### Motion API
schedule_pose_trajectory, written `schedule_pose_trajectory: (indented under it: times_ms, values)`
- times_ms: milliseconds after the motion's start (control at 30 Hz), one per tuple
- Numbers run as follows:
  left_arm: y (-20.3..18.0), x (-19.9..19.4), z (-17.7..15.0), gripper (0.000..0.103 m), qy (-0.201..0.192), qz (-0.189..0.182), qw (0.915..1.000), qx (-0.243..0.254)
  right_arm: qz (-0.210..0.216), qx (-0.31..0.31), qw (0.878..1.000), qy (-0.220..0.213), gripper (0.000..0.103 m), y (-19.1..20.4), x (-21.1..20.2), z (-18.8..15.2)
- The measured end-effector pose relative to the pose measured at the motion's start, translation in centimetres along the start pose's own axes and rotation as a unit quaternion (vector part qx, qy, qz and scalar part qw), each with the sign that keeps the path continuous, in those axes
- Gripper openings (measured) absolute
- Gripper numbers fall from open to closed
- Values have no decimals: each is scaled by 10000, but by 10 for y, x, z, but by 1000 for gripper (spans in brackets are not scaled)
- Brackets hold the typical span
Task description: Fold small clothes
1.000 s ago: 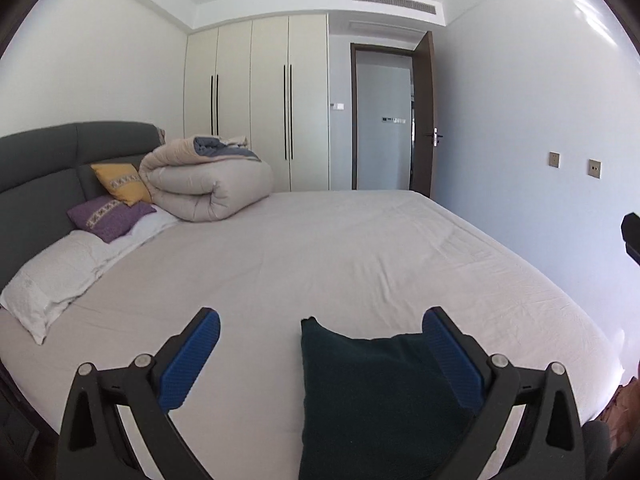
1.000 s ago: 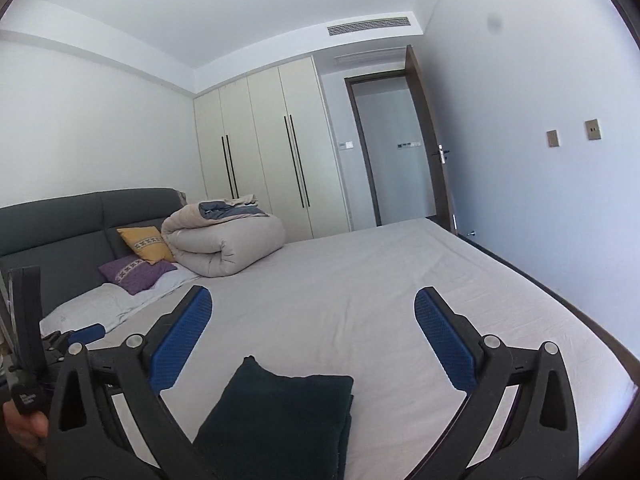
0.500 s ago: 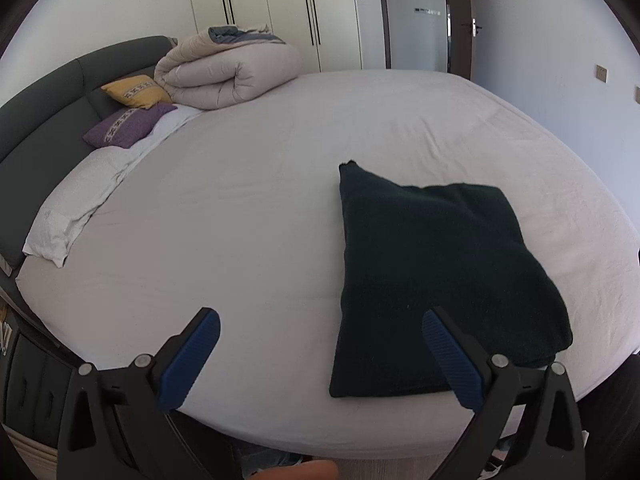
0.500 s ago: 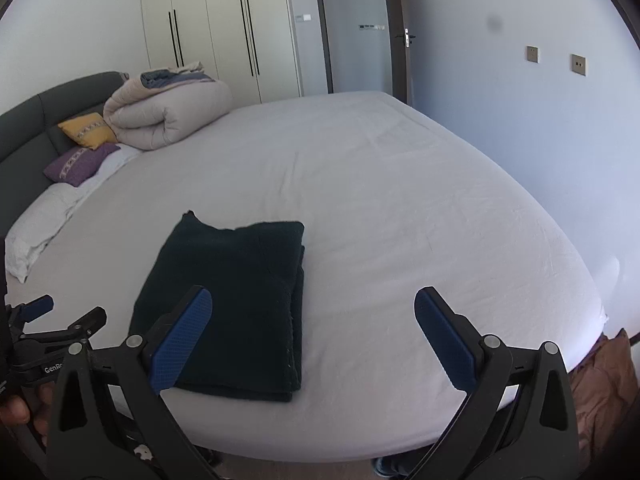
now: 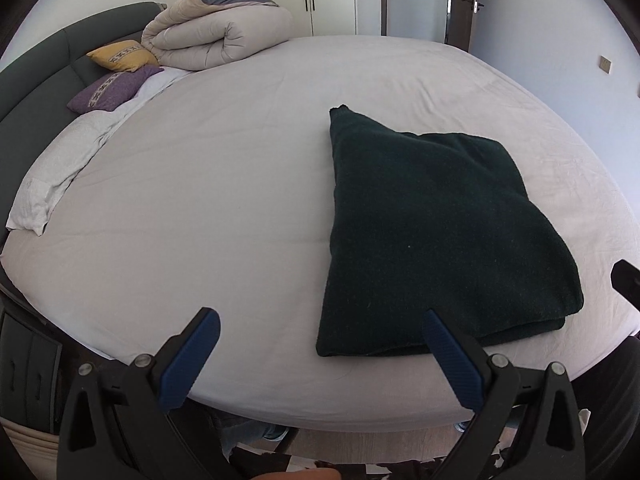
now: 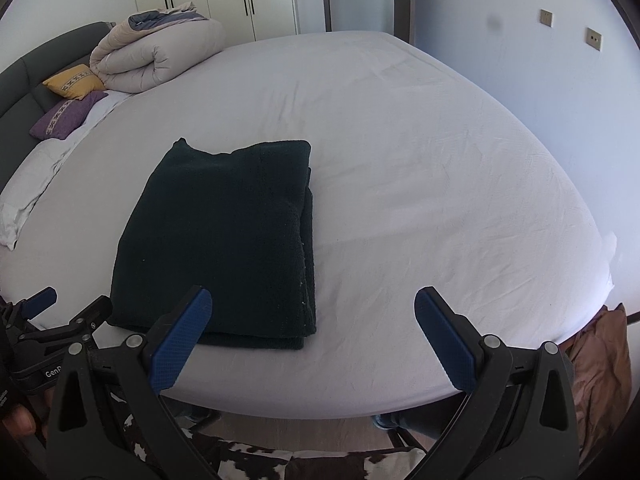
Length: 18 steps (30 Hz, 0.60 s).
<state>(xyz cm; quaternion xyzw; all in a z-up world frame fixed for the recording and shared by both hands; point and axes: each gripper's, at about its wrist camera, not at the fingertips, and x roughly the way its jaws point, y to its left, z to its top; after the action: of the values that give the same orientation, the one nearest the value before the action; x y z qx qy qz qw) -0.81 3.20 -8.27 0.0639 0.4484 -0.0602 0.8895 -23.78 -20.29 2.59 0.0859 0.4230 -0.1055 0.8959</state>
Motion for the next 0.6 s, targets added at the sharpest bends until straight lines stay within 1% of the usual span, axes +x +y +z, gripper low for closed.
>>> schedule_pose_trajectory:
  times_ms: [200, 600]
  values:
    - [1, 2, 0, 103, 52, -31, 10000, -45, 10, 28, 9998, 175, 103, -1, 9, -1]
    - [2, 9, 1, 103, 149, -40, 9998, -145, 1, 112, 9994, 316, 103, 1, 21, -1]
